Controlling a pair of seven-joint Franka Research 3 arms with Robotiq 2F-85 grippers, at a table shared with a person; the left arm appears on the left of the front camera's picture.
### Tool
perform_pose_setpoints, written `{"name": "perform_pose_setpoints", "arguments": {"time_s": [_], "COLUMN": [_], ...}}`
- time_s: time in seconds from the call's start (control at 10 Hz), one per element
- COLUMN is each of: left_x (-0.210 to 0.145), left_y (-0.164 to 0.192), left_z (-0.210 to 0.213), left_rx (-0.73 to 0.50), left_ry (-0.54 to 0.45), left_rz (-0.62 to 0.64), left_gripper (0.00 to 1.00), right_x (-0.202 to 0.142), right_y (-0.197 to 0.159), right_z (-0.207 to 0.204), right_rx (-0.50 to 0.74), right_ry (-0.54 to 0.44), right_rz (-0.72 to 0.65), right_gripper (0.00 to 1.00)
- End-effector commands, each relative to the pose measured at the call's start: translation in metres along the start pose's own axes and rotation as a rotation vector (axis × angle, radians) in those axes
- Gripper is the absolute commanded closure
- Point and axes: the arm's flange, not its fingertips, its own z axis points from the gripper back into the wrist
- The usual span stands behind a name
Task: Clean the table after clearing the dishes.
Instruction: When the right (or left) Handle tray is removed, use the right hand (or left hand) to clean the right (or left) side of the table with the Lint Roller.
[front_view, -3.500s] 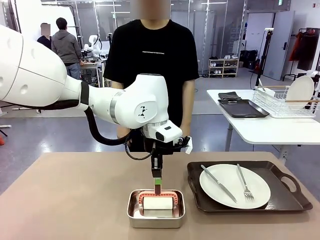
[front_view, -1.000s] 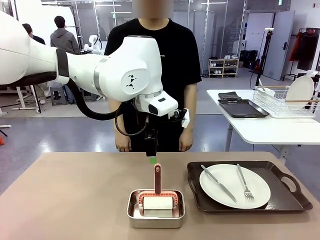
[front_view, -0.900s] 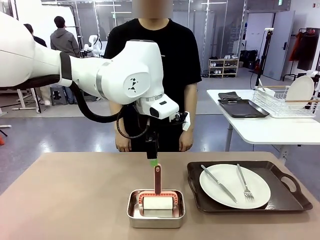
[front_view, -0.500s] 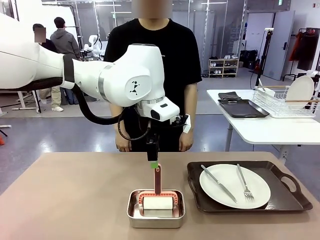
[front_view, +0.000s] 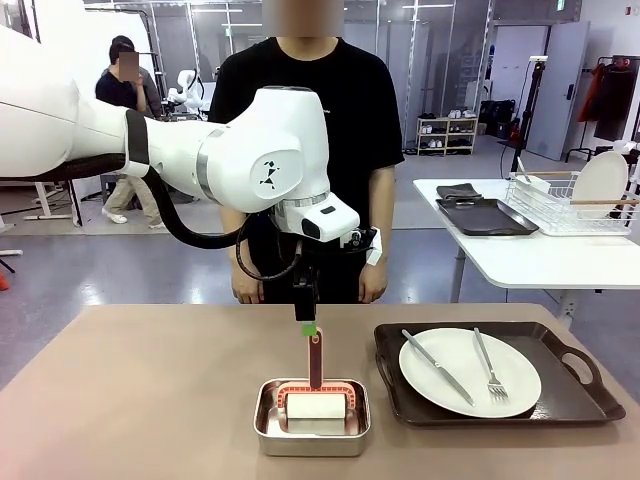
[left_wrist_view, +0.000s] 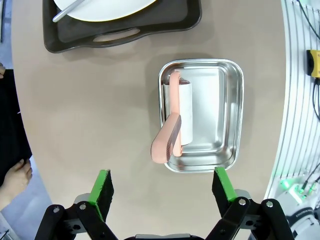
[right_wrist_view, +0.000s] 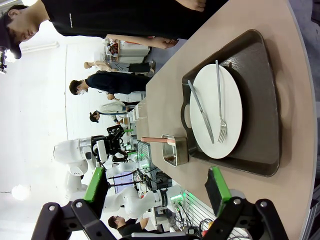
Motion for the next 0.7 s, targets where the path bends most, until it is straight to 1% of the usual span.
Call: {"name": "perform_pose_setpoints", "arguments": {"time_s": [0.0, 0.1, 0.2, 0.3, 0.4, 0.5, 0.6], "left_x": [-0.021, -0.056, -0.094, -0.137, -0.18, -0.221, -0.271], "left_y": [0.004, 0.002, -0.003, -0.009, -0.017, -0.031, -0.049], "left_z": [0.022, 0.048, 0.07, 0.091, 0.109, 0.124, 0.139], "left_rx": [-0.013, -0.03, -0.088, -0.187, -0.221, -0.261, -0.27], "left_ry": [-0.038, -0.101, -0.195, -0.342, -0.461, -0.539, -0.621], "left_rz": [0.102, 0.225, 0.34, 0.463, 0.563, 0.631, 0.721], "left_gripper": [0.0, 0.0, 0.0, 0.0, 0.0, 0.0, 0.0], "right_x": [-0.002, -0.002, -0.002, -0.002, -0.002, -0.002, -0.002], "right_y": [0.003, 0.003, 0.003, 0.003, 0.003, 0.003, 0.003], "right_z": [0.0, 0.0, 0.0, 0.0, 0.0, 0.0, 0.0], "right_rx": [0.004, 0.004, 0.004, 0.004, 0.004, 0.004, 0.004], "right_ry": [-0.004, -0.004, -0.004, -0.004, -0.004, -0.004, -0.004], "right_rz": [0.003, 0.003, 0.003, 0.003, 0.003, 0.003, 0.003], "right_gripper": [0.0, 0.0, 0.0, 0.0, 0.0, 0.0, 0.0]}}
